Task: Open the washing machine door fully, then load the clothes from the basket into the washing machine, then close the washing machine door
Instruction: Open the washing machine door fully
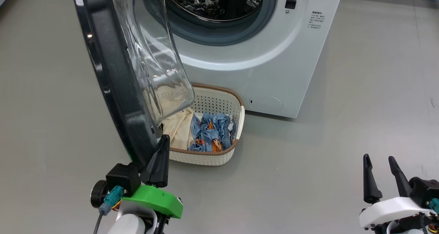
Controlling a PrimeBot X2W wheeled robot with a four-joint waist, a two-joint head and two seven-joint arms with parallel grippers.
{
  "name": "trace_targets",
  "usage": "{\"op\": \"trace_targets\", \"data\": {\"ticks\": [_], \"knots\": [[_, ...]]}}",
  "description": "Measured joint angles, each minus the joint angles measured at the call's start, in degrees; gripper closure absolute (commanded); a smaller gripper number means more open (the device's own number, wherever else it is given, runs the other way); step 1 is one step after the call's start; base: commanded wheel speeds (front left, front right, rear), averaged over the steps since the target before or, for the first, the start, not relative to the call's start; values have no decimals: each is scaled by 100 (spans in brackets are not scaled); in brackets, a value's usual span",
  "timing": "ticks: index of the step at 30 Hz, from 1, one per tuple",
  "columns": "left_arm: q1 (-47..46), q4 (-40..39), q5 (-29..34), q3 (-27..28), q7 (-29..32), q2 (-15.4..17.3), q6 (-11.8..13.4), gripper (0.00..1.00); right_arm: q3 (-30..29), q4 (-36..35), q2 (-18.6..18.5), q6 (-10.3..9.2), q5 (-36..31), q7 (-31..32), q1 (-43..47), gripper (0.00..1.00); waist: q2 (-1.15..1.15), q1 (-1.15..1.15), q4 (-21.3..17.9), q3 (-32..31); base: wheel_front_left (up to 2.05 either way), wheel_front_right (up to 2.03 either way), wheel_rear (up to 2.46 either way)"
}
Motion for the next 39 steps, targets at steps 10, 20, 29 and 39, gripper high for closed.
{"op": "trace_targets", "data": {"ticks": [10, 20, 29, 39], "knots": [[87, -35, -3, 497, 0, 177, 154, 100, 9, 3, 8, 49, -27, 0, -1, 0, 0, 0, 77, 48, 0, 0, 0], [147, -42, -88, 1011, 0, 267, 183, 100, -15, -9, 8, 74, -53, 0, -4, 0, 0, 0, 145, 166, 0, 0, 0], [159, -3, -205, 1813, 0, 439, 208, 100, -23, -47, -2, 93, -102, 0, -32, 0, 0, 0, 157, 351, 0, 0, 0], [29, 231, -369, 2619, 0, 499, 208, 100, -34, -52, -33, 99, -142, 0, -134, 0, 0, 0, 126, 515, 0, 0, 0]]}}
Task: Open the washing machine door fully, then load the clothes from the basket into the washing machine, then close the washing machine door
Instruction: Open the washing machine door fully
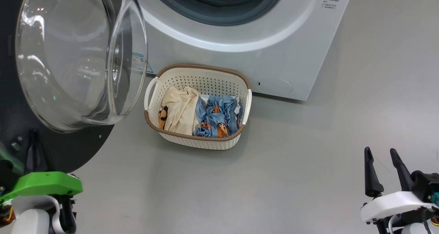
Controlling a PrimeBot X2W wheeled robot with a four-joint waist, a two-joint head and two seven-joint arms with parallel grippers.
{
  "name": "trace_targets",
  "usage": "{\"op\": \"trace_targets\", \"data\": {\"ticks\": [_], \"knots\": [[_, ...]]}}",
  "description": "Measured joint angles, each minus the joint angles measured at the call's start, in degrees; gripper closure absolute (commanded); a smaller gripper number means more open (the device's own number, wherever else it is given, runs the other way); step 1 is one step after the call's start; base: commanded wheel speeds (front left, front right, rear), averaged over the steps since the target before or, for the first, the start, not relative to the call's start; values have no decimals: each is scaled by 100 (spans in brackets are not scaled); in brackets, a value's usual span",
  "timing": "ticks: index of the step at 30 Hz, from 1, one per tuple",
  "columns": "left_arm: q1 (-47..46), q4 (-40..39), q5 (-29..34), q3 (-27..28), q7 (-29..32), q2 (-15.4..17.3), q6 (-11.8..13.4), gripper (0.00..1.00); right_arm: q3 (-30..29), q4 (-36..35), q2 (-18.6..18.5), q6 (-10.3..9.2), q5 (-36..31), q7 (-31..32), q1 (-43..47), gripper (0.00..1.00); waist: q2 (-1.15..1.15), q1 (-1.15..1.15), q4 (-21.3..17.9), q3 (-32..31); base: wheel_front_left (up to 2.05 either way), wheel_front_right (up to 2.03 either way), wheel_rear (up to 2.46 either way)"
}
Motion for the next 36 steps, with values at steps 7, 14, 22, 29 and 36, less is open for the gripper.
{"op": "trace_targets", "data": {"ticks": [7, 14, 22, 29, 36], "knots": [[-265, 350, -140, 672, 0, 18, 1, 100, -8, 4, -116, 2, -19, 0, -45, 0, 0, 0, -17, 82, 0, 0, 0], [-527, 570, -162, 990, -1, 230, 20, 100, 21, -11, -127, 45, -52, 0, -199, 0, 0, 0, -72, 194, 0, 0, 0], [-854, 905, -83, 1095, -2, 375, 36, 100, 33, -31, -188, 51, -58, 0, -321, 0, 0, 0, -161, 337, 0, 0, 0], [-1090, 1250, -86, 1376, -2, 383, 41, 100, 14, -25, -198, 52, -58, 0, -350, 0, 0, 0, -216, 379, 0, 0, 0], [-1230, 1460, -82, 1658, -2, 419, 41, 100, 10, -3, -266, 53, -58, 0, -350, 0, 0, 0, -239, 402, 0, 0, 0]]}}
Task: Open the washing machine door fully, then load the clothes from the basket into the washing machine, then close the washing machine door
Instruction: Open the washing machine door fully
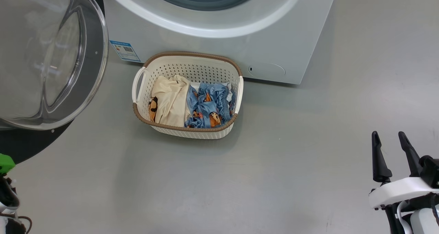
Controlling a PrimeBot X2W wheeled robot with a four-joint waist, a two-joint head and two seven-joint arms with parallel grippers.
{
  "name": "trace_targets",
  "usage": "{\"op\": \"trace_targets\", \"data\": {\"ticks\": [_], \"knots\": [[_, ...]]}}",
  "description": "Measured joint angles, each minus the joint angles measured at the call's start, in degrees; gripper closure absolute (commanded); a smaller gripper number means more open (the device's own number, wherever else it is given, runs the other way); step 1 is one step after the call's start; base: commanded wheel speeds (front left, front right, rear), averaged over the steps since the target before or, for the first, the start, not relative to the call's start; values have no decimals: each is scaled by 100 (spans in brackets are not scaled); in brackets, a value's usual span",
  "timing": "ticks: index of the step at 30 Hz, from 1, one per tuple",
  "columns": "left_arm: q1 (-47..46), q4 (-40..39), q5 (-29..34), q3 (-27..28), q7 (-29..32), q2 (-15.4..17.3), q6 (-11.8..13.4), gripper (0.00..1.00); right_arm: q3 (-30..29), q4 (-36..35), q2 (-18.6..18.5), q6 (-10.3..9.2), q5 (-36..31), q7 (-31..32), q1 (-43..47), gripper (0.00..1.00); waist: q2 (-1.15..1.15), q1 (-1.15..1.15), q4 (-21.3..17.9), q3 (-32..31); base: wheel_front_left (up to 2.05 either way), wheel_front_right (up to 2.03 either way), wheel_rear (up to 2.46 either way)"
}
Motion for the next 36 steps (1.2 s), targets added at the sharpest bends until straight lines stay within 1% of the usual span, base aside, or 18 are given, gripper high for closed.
{"op": "trace_targets", "data": {"ticks": [5, 9, 15, 21, 32, 36], "knots": [[-137, 235, 54, 74, 0, 181, 0, 100, 1, 2, -31, 41, 0, 0, -1, 0, 0, 0, -22, 31, 0, 0, 0], [-227, 352, 68, 130, 0, 247, 1, 100, 15, 3, -48, 42, -1, 0, -8, 0, 0, 0, -48, 67, 0, 0, 0], [-346, 386, 216, 127, 0, 245, 1, 100, 3, 10, -49, 42, -1, 0, -24, 0, 0, 0, -73, 88, 0, 0, 0], [-364, 261, 394, 90, 0, 176, -10, 100, -27, 71, -18, 42, -1, 0, -43, 0, 0, 0, -77, -13, 0, 0, 0], [-348, -294, 775, -14, 0, 57, -261, 100, -38, 135, 133, 42, 8, 0, -41, 0, 0, 0, -57, -251, 0, 0, 0], [-333, -635, 962, -148, -1, 2, -438, 100, -38, 176, 140, 43, 8, 0, -31, 0, 0, 0, -61, -340, 0, 0, 0]]}}
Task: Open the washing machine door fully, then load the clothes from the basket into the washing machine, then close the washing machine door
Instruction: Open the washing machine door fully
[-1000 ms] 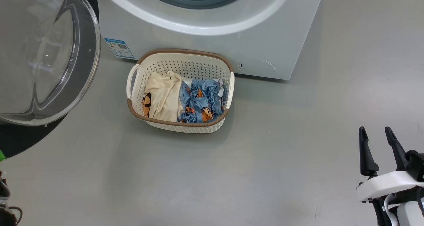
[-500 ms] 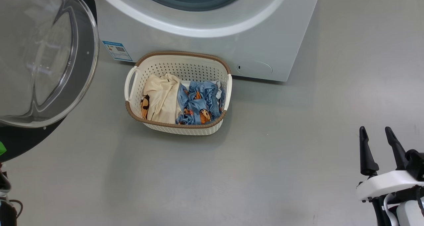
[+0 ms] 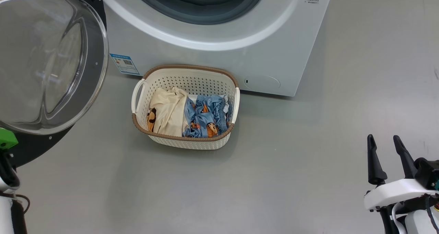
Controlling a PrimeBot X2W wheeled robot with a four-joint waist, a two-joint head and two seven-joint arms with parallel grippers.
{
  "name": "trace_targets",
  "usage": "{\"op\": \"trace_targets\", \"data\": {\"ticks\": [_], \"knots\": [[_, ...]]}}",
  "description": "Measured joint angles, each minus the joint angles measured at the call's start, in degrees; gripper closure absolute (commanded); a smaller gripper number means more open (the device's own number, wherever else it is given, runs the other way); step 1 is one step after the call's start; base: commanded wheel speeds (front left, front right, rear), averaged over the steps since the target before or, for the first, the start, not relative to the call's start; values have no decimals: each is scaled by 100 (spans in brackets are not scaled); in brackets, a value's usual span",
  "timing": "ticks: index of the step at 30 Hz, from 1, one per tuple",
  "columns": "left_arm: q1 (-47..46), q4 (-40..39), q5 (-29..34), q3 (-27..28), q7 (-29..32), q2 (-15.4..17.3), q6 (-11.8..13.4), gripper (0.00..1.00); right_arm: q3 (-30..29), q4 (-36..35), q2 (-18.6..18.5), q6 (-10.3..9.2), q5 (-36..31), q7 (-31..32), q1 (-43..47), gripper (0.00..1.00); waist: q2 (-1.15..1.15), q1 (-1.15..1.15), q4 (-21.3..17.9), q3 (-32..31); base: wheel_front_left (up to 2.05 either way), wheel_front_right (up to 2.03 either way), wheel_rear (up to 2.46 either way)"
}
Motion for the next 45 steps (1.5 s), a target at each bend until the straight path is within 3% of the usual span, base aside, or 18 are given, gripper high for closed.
{"op": "trace_targets", "data": {"ticks": [5, 14, 15, 16, 17, 31, 45], "knots": [[33, -404, 221, -290, -2, -269, -112, 100, 3, 48, 44, 1, 0, 0, 9, 0, 0, 0, -20, -129, 0, 0, 0], [347, -740, 510, -747, -7, -457, -409, 100, 63, 92, 124, 4, 0, 0, 27, 0, 0, 0, -123, -323, 0, 0, 0], [380, -744, 509, -811, -7, -500, -470, 69, 69, 98, 137, 4, 0, 0, 31, 0, 0, 0, -144, -344, 0, 0, 0], [421, -739, 512, -927, -8, -544, -528, 49, 69, 99, 149, 4, 0, 0, 40, 0, 0, 0, -167, -367, 0, 0, 0], [484, -724, 536, -1033, -7, -583, -586, 1, 68, 107, 159, 5, 0, 0, 43, 0, 0, 0, -188, -389, 0, 0, 0], [1361, -335, 714, -1649, -5, -725, -824, 0, 67, 142, 227, 5, 11, 0, 110, 0, 0, 0, -627, -665, 0, 0, 0], [2103, -209, 790, -1653, -4, -664, -878, 0, 85, 81, 246, 7, -127, 0, 303, 0, 0, 0, -1220, -1019, 0, 0, 0]]}}
